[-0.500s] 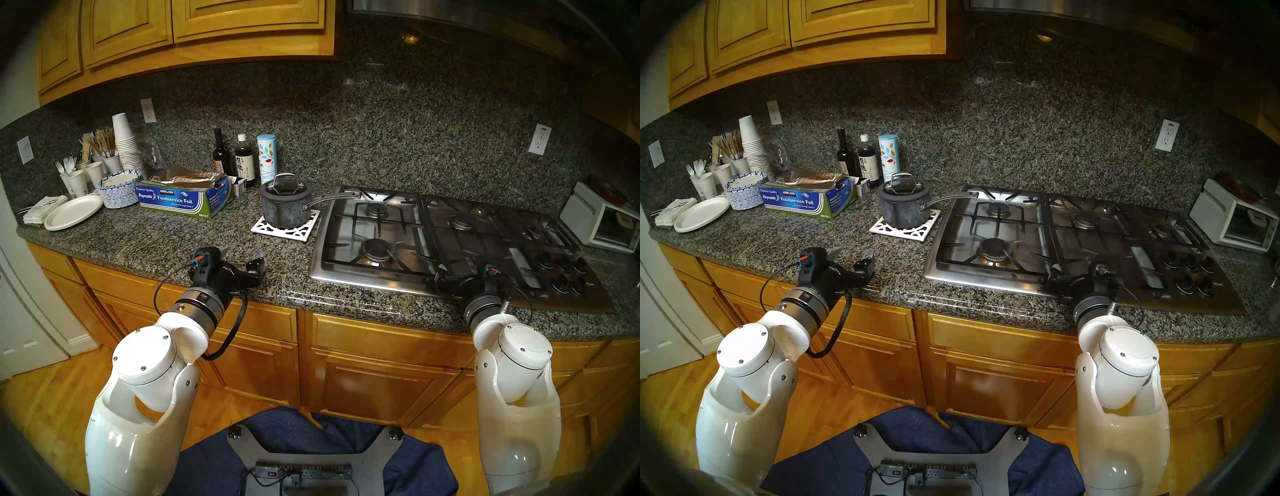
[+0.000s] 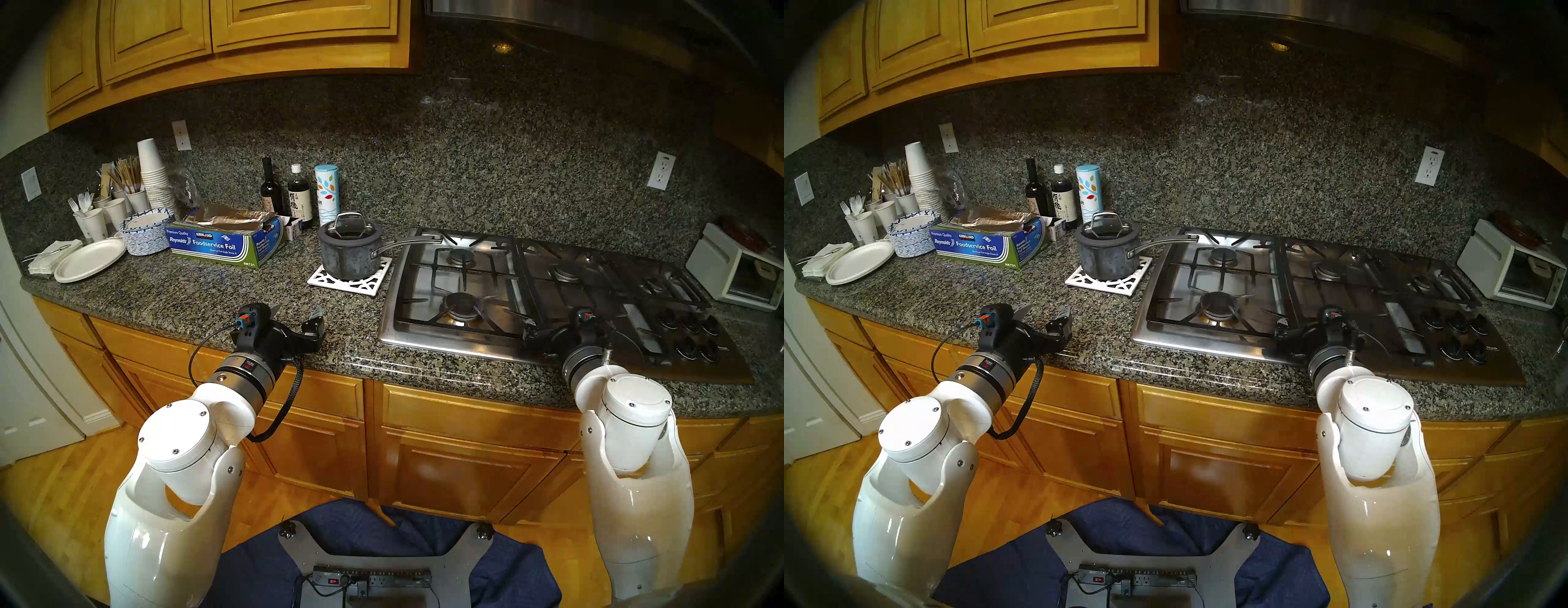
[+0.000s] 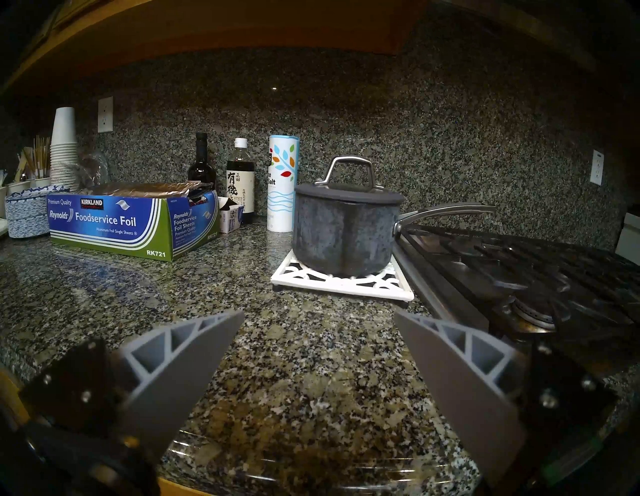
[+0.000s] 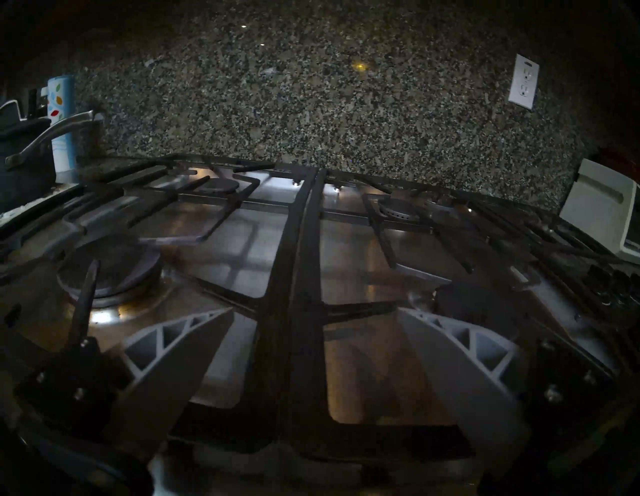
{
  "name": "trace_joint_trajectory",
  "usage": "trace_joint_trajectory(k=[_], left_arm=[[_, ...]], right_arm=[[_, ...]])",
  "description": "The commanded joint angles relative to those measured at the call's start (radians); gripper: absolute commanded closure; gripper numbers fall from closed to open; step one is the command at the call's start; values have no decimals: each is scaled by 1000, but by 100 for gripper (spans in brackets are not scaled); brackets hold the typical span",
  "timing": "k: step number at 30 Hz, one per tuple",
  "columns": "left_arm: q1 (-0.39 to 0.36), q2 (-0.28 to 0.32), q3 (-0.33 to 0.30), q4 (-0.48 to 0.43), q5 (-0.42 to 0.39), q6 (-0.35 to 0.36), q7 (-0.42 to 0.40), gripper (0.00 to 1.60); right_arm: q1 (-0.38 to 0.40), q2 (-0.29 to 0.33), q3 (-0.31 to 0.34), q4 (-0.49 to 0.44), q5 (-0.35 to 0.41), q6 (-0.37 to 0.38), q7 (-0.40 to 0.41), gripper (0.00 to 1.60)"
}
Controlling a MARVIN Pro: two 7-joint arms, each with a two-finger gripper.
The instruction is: Pick up the pot, put it on the stove, take off the pot lid
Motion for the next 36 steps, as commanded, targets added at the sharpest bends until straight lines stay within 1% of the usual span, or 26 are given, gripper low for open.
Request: trace_joint_trajectory(k=[1, 3, 6, 10, 12, 13, 16, 17, 19, 20, 22, 28, 29, 30, 31, 32, 33, 35, 36], left_arm=[[-14, -2, -2, -29, 1, -10, 0, 0], [-14, -2, -2, -29, 1, -10, 0, 0], [-14, -2, -2, -29, 1, -10, 0, 0], [-14, -3, -2, -29, 1, -10, 0, 0], [-14, -3, -2, -29, 1, -10, 0, 0], [-14, -3, -2, -29, 1, -10, 0, 0], [-14, -3, -2, -29, 1, -10, 0, 0], [-14, -3, -2, -29, 1, -10, 0, 0], [-14, -3, -2, -29, 1, -10, 0, 0], [-14, -3, -2, -29, 1, -10, 0, 0], [-15, -3, -2, -29, 1, -10, -1, 0], [-15, -3, -2, -29, 1, -9, -1, 0], [-15, -3, -2, -29, 1, -9, -1, 0], [-15, -3, -2, -29, 1, -9, -1, 0], [-15, -3, -2, -29, 1, -9, -1, 0], [-15, -3, -2, -29, 1, -9, -1, 0], [-15, -3, -2, -29, 1, -9, -1, 0], [-15, -3, -2, -29, 1, -9, -1, 0], [-15, -3, -2, -29, 1, -9, -1, 0]], right_arm=[[63, 56, -30, -86, -54, 34, -7, 0], [63, 66, -34, -106, -64, 49, -6, 0], [59, 99, -48, -132, -88, 73, 3, 0], [54, 148, -85, -158, -127, 99, 16, 0], [54, 190, -114, -165, -166, 107, 19, 0], [56, 195, -123, -168, -180, 113, 22, 0], [61, 225, -158, -168, -254, 116, 36, 0], [64, 241, -168, -166, -262, 116, 39, 0], [74, 263, -190, -164, -307, 118, 44, 0], [81, 273, -197, -162, -315, 118, 49, 0], [96, 301, -216, -160, -355, 120, 64, 0], [161, 364, -265, -138, -409, 118, 96, 0], [170, 373, -273, -134, -429, 117, 104, 0], [170, 373, -273, -134, -429, 117, 104, 0], [191, 397, -287, -127, -438, 118, 116, 0], [193, 403, -291, -123, -461, 110, 122, 0], [193, 403, -291, -123, -461, 110, 122, 0], [233, 432, -319, -104, -480, 109, 140, 0], [224, 436, -316, -105, -493, 95, 145, 0]])
